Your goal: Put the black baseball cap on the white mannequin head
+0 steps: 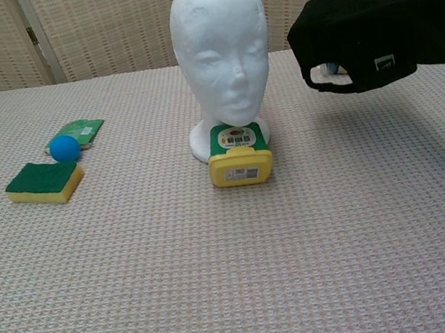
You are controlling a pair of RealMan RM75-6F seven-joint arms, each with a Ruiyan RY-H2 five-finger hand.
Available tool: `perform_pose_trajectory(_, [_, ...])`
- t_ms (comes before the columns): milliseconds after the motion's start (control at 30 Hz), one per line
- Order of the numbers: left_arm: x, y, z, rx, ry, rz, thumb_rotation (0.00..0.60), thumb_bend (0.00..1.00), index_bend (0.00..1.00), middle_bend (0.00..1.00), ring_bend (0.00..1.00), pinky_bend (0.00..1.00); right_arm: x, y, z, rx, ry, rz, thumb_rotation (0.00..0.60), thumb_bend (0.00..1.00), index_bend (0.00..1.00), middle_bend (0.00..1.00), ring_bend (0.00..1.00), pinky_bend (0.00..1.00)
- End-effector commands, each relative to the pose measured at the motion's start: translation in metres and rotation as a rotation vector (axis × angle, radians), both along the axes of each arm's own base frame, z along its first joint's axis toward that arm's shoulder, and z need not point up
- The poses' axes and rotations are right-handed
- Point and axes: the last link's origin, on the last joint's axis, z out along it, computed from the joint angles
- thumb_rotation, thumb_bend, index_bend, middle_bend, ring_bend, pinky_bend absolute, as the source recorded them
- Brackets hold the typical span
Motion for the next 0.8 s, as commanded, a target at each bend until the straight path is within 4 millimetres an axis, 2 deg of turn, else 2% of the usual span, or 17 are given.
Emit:
perform_pose_trajectory(33, [0.0,0.0,0.0,-0.005,0.001,-0.003,0.6,0.22,0.0,0.0,0.0,0.12,0.006,-0.004,0.019,-0.101,0.037,0.033,0.6,0.53,0.84,0.68,0.68,0.8])
perform_pose_trajectory(233, [0.002,-0.002,-0.001,-0.004,0.003,-0.008,0.6,0.21,0.0,0.0,0.0,0.12,0.023,-0.009,0.039,-0.217,0.155,0.103,0.6,0.54,0.84,0.69,0.68,0.8])
perform_pose_trajectory(367, [0.002,-0.002,-0.002,-0.007,0.007,-0.009,0.6,0.22,0.0,0.0,0.0,0.12,0.044,-0.013,0.047,-0.251,0.17,0.17,0.6,0.53,0.84,0.69,0.68,0.8])
perform_pose_trajectory(667, [0.002,0.0,-0.004,-0.015,0.008,-0.006,0.6,0.21,0.0,0.0,0.0,0.12,0.107,-0.007,0.045,-0.23,0.124,0.262,0.6,0.53,0.84,0.68,0.68,0.8])
perform_pose_trajectory(800, [0.002,-0.001,-0.003,-0.018,0.003,-0.007,0.6,0.21,0.0,0.0,0.0,0.12,0.128,-0.004,0.04,-0.215,0.122,0.289,0.6,0.52,0.84,0.68,0.68,0.8])
